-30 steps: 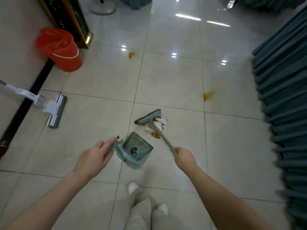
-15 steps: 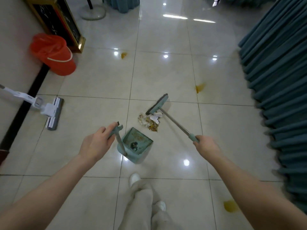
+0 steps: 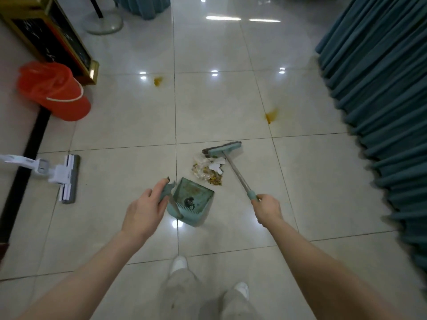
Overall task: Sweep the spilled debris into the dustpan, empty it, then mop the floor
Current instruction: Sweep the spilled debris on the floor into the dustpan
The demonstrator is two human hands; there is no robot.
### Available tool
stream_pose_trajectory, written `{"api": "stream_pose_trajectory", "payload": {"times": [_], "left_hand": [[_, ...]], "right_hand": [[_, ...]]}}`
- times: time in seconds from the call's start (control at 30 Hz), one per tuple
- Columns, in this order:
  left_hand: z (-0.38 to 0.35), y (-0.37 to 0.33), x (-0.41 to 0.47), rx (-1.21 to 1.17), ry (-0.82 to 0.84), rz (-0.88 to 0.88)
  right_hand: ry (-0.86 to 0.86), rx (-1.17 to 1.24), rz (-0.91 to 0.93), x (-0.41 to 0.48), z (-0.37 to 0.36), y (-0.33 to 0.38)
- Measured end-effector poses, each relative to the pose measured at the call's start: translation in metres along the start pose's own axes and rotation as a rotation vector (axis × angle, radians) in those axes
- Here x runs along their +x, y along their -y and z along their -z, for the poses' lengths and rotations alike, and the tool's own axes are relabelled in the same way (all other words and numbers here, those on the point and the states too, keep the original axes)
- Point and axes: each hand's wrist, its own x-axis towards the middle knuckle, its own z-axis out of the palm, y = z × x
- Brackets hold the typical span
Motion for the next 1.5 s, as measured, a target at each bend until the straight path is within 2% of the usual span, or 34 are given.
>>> {"api": "stream_pose_trajectory", "payload": {"times": [0.2, 0.43, 0.7, 1.17, 1.3, 1.5], "left_hand": [[-0.007, 0.011, 0.022, -0.033, 0.019, 0.027], [-0.011, -0.008, 0.038, -0.076, 0.045, 0.044], [-0.013, -0.024, 0.039, -0.093, 0.088, 0.051], [-0.012, -0.02, 0.032, -0.037, 0.049, 0.022], [-0.013, -0.028, 0.029, -0.064, 0.072, 0.035], [-0.011, -0.026, 0.017, -0.098, 0.106, 0.048]], "right_hand": [[0.014, 0.074, -0.052, 0.016, -0.051, 0.055], [0.118, 0.01, -0.145, 0.008, -0.084, 0.072], [0.202, -0.009, -0.124, -0.041, -0.099, 0.05], [0.273, -0.177, -0.028, -0.13, -0.082, -0.058], [0.194, -0.169, 0.048, -0.13, -0.055, -0.066], [0.109, -0.115, 0.069, -0.124, -0.029, -0.061]]}}
